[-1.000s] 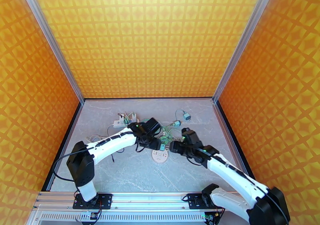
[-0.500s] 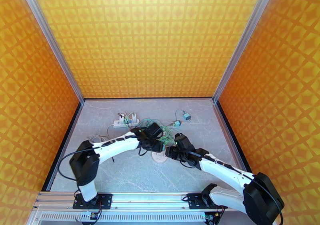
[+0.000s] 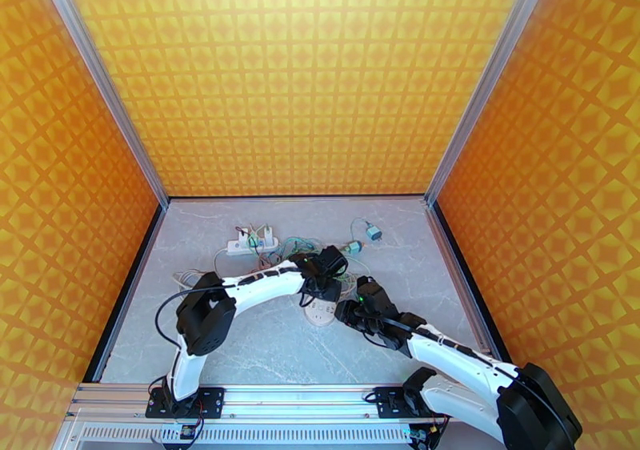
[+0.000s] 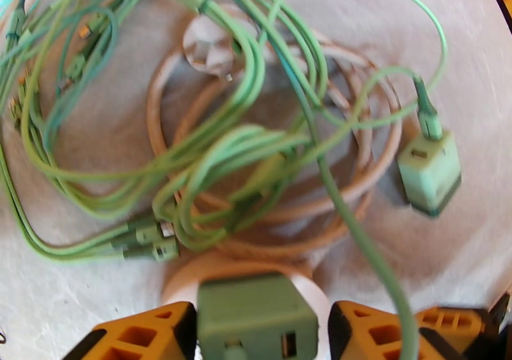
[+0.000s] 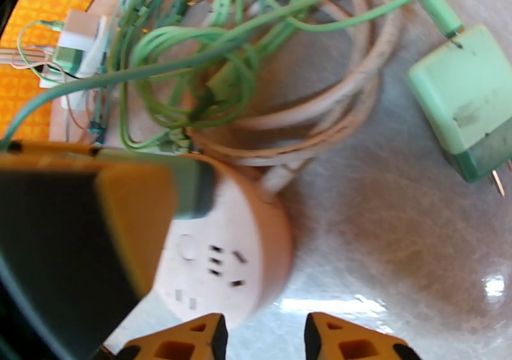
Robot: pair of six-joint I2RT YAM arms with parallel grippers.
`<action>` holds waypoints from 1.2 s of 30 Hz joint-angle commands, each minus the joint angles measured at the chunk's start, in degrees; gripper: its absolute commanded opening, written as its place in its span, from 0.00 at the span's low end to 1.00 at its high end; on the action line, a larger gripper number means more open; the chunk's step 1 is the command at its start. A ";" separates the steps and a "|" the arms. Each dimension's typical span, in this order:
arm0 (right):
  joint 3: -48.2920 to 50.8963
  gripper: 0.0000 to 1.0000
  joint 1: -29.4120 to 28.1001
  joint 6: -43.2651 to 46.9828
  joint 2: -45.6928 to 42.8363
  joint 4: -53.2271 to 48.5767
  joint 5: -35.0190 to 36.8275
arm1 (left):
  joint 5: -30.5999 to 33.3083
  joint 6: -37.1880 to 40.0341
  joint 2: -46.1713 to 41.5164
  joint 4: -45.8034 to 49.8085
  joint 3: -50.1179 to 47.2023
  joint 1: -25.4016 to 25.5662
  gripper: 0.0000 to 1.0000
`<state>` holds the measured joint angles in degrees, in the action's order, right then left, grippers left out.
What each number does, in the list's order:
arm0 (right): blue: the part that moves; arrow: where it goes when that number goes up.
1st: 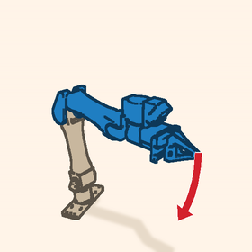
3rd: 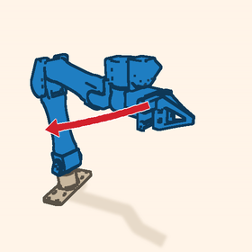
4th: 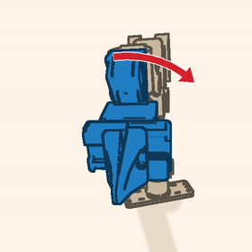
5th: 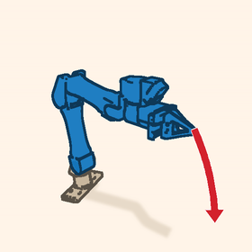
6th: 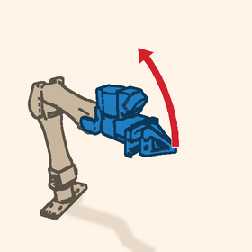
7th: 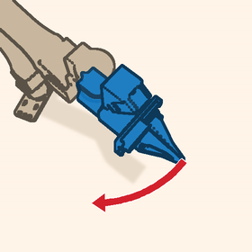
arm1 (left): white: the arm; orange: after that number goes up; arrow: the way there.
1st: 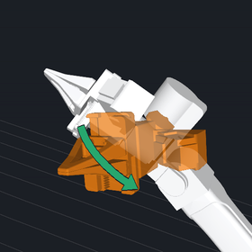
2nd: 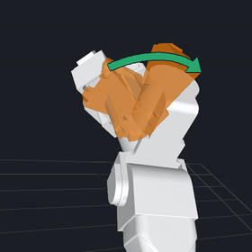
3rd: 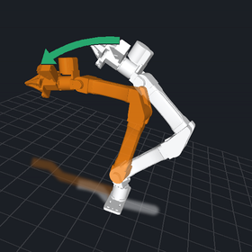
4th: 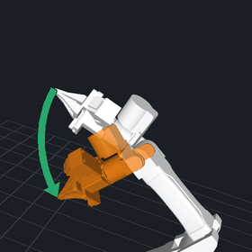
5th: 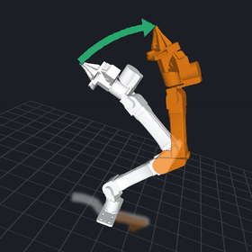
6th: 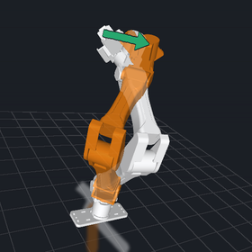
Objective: Pull the plug off the socket
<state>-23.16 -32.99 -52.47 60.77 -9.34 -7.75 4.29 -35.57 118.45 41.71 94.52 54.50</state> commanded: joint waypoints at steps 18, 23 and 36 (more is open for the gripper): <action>6.06 0.25 -0.23 -7.25 1.47 18.59 -6.36 | -0.03 0.18 4.07 4.47 2.50 1.27 0.47; 8.08 0.18 -0.23 -9.10 1.01 22.26 -6.49 | 1.96 -2.12 4.83 5.69 4.38 1.22 0.33; 13.99 0.00 -0.32 -21.94 6.60 46.44 -0.99 | 4.76 -11.99 9.07 8.04 10.72 1.23 0.31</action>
<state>-10.17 -33.04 -70.22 66.50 28.62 -11.62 7.92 -44.12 125.73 49.19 103.83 55.46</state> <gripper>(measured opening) 0.040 0.402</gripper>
